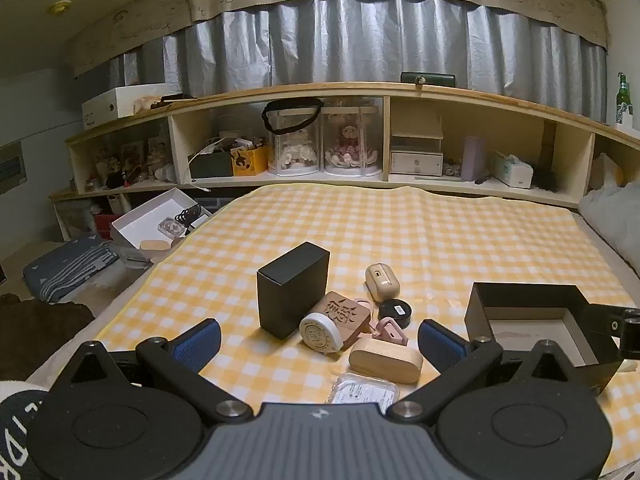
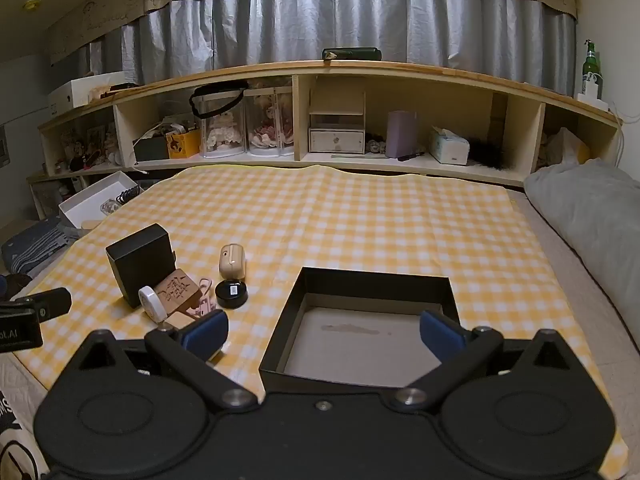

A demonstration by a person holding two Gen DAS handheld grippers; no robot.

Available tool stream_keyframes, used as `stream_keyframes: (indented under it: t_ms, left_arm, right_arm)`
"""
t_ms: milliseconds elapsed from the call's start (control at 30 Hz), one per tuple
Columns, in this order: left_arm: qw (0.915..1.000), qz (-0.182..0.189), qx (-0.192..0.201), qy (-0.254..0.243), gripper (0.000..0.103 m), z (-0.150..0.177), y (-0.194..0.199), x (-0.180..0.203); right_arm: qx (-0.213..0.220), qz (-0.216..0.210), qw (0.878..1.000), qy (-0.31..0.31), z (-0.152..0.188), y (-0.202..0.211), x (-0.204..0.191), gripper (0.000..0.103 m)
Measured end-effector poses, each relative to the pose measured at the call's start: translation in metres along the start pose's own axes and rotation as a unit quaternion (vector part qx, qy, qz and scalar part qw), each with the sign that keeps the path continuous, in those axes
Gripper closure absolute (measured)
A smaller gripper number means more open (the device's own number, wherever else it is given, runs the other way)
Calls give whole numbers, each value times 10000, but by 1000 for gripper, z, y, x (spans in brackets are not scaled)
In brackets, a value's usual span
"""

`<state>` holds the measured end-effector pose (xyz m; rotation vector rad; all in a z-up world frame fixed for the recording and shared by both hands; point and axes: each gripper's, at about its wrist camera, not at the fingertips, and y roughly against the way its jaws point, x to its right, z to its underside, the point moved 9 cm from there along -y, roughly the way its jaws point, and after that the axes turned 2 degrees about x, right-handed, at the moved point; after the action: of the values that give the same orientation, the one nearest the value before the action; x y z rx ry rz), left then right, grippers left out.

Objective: Organize rigid objects

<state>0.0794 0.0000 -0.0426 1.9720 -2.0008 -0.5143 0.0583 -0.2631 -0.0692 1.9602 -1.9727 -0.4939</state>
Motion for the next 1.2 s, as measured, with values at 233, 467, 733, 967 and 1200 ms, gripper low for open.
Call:
stream_keyframes:
  t_ms: [233, 467, 733, 967, 1200]
  left_arm:
    - [10000, -28, 32, -31, 0, 0, 0, 0]
    - [10000, -28, 22, -14, 0, 0, 0, -1]
    - [10000, -31, 24, -29, 0, 0, 0, 0]
    - [10000, -30, 22, -28, 0, 0, 0, 0]
    - [10000, -29, 22, -28, 0, 0, 0, 0]
  right_arm:
    - [-29, -6, 10000, -13, 1, -1, 0, 0]
    - [-36, -9, 10000, -13, 2, -1, -1, 0]
    - [-43, -9, 10000, -10, 3, -1, -2, 0]
    - [-52, -6, 10000, 0, 4, -2, -3, 0]
    - [-62, -3, 10000, -1, 5, -2, -3, 0]
